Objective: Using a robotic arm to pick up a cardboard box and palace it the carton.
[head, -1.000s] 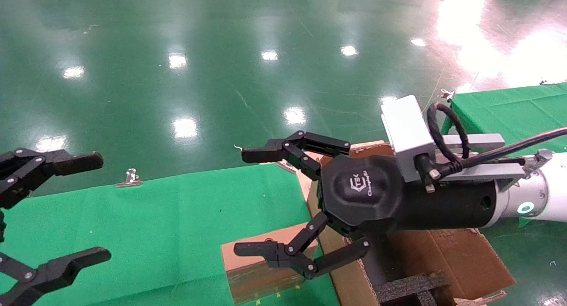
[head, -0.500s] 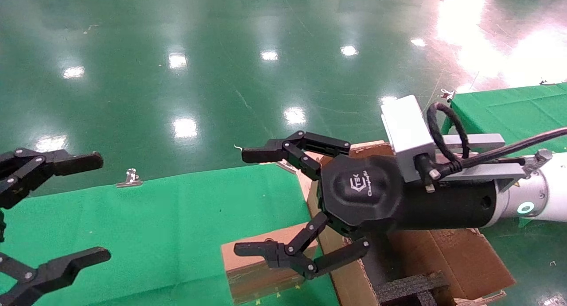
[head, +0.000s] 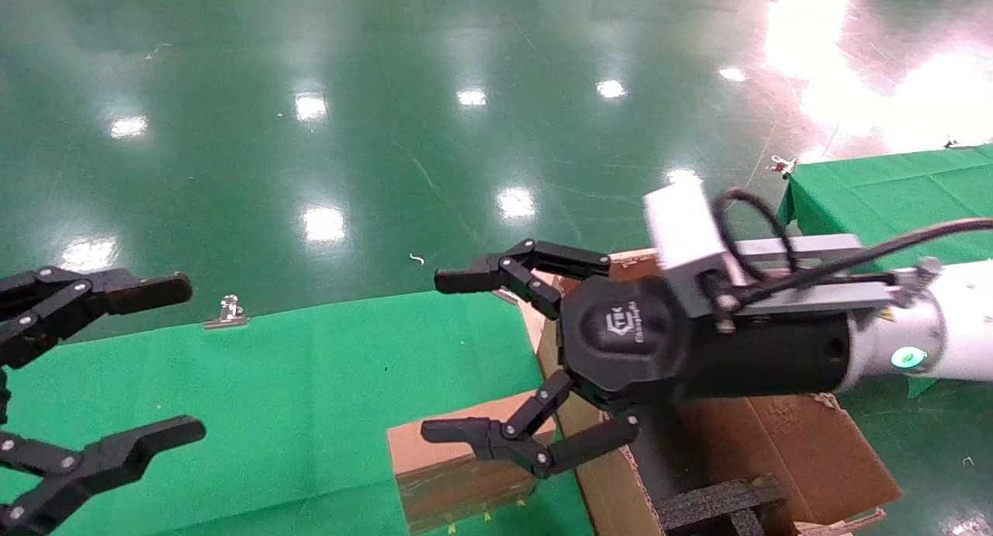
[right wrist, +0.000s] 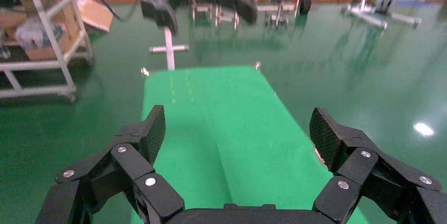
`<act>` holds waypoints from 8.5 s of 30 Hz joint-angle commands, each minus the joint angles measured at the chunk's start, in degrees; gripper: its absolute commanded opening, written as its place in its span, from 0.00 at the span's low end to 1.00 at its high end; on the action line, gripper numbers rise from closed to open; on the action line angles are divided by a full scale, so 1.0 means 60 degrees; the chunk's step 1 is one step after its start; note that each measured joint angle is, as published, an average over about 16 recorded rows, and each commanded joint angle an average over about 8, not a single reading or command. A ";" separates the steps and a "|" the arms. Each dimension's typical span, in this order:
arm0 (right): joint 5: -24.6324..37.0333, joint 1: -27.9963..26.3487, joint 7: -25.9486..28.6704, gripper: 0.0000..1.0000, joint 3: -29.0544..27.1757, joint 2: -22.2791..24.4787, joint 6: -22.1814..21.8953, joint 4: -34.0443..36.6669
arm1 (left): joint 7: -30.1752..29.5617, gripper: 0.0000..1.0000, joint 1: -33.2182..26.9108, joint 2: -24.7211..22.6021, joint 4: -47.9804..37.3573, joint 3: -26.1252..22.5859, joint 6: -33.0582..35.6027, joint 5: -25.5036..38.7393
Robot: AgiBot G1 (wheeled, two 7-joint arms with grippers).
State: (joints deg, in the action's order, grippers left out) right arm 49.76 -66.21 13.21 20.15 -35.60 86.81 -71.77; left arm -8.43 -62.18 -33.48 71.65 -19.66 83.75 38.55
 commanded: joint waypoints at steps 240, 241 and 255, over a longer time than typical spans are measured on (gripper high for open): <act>1.0352 -0.4437 1.5410 0.00 1.1745 0.1805 -0.6780 0.0176 | 0.0008 1.00 0.0004 0.0008 -0.0011 -0.0008 -0.0011 -0.0012; 1.0322 -0.4362 1.5373 0.00 1.1770 0.1732 -0.6852 0.0291 | 0.0008 1.00 0.0004 0.0008 -0.0011 -0.0008 -0.0011 -0.0013; 0.9354 -0.3633 1.4405 0.00 1.1941 0.0861 -0.7299 0.1930 | 0.0008 1.00 0.0004 0.0008 -0.0011 -0.0009 -0.0011 -0.0013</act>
State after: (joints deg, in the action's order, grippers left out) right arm 105.92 -88.11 99.58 91.76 -30.31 43.19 -60.50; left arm -8.38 -62.16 -33.43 71.58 -19.72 83.68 38.47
